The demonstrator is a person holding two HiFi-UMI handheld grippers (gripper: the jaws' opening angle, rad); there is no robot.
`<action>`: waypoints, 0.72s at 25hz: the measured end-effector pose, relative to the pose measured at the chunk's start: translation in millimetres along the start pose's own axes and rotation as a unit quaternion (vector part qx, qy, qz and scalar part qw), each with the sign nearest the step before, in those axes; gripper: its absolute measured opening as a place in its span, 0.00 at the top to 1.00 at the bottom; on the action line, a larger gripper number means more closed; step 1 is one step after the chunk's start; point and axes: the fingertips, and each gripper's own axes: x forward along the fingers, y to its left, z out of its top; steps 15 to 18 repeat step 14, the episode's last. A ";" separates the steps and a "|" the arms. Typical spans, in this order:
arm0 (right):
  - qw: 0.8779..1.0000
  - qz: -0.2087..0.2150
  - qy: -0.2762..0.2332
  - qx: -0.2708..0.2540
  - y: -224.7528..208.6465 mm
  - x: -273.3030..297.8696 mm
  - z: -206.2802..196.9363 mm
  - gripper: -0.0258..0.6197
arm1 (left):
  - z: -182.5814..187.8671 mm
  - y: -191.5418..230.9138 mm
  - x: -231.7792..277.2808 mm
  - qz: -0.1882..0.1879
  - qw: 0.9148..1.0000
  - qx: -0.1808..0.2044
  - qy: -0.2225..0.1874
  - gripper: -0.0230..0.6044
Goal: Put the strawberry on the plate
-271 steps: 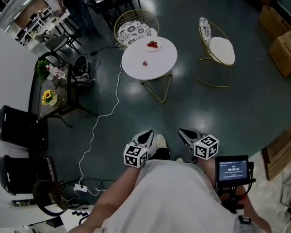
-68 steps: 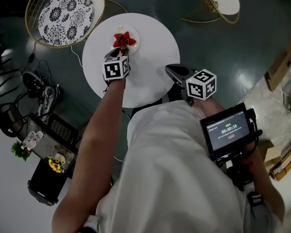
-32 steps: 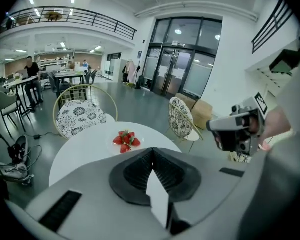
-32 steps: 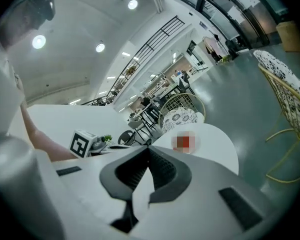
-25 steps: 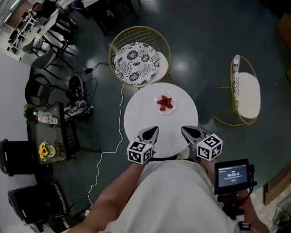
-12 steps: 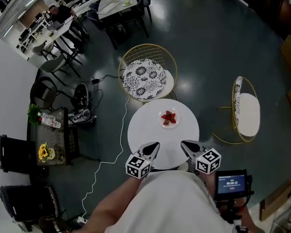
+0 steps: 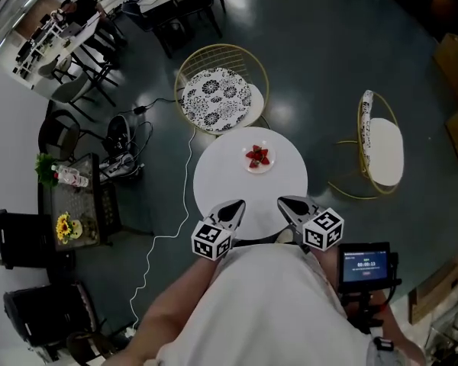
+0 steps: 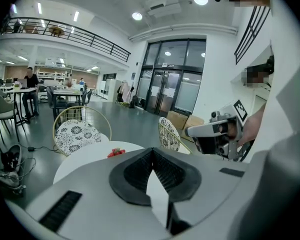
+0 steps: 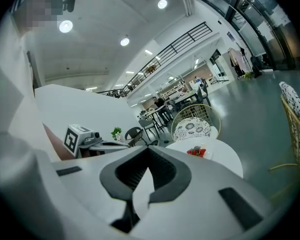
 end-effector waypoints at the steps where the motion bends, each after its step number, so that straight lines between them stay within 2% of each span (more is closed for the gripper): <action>1: 1.000 0.001 0.000 0.000 2.4 0.3 2.6 0.95 | 2.3 0.0 -2.1 0.001 1.000 0.001 0.000 0.95; 9: 1.000 0.005 -0.002 -0.002 14.6 -0.1 9.2 0.95 | 7.8 -4.1 -8.2 0.002 1.000 0.004 0.000 0.95; 14: 0.999 0.026 -0.013 -0.032 0.6 39.9 42.3 0.95 | 40.0 39.1 -2.0 0.028 0.999 0.021 -0.027 0.95; 18: 0.999 0.026 -0.013 -0.032 0.6 39.9 42.3 0.95 | 40.0 39.1 -2.0 0.028 0.999 0.021 -0.027 0.95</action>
